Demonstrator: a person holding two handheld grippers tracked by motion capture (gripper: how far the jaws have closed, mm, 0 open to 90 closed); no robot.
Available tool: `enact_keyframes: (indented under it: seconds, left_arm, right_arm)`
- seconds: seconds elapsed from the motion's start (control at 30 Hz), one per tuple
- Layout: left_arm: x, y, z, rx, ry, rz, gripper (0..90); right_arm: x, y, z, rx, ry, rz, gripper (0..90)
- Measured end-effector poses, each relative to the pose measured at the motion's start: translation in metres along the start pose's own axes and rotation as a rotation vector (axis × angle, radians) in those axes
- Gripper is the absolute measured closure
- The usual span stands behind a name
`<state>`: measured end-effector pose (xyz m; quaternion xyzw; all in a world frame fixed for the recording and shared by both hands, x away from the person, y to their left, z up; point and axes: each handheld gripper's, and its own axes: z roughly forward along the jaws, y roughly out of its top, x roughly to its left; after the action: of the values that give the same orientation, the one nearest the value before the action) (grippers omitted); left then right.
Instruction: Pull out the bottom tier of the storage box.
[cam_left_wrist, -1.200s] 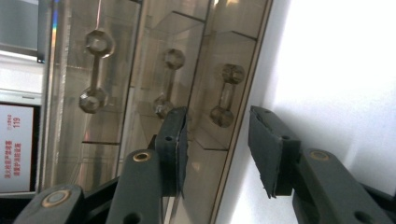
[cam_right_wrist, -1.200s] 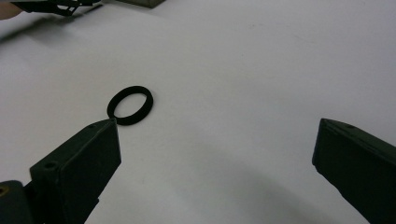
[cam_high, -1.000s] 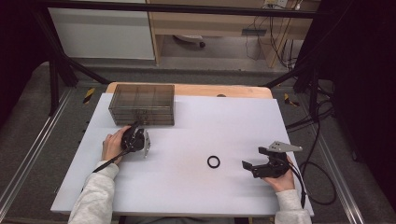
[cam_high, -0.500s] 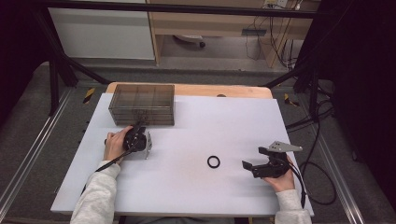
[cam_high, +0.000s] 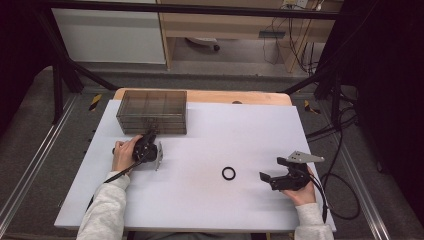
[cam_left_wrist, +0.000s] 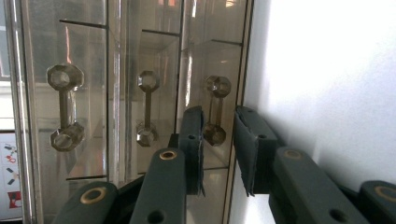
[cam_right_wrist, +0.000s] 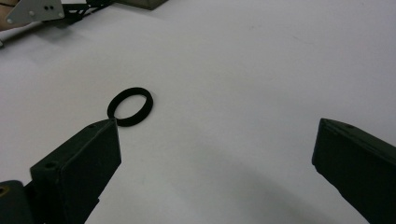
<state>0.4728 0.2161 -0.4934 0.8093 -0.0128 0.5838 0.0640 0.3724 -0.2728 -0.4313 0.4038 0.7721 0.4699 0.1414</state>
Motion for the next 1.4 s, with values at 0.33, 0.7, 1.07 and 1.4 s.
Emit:
enact_keyframes:
  seconds: [0.33,0.7,1.07,1.4]
  left_arm:
    - [-0.0028,0.0012,0.0000,0.014,0.027,0.034,75.1]
    - [-0.0044,0.0014,0.0006,0.011,0.051,0.054,78.8]
    - [-0.0052,0.0012,0.0007,0.010,0.057,0.069,79.3]
    - [-0.0061,0.0016,-0.0003,0.012,0.060,0.079,79.7]
  right_arm:
    - [-0.0001,0.0001,-0.0005,0.001,0.000,0.003,1.9]
    - [0.0001,0.0002,-0.0006,0.001,0.002,0.003,2.0]
    - [0.0000,0.0002,-0.0007,0.001,0.002,0.004,2.0]
    - [-0.0001,0.0001,-0.0006,0.002,-0.001,0.002,2.0]
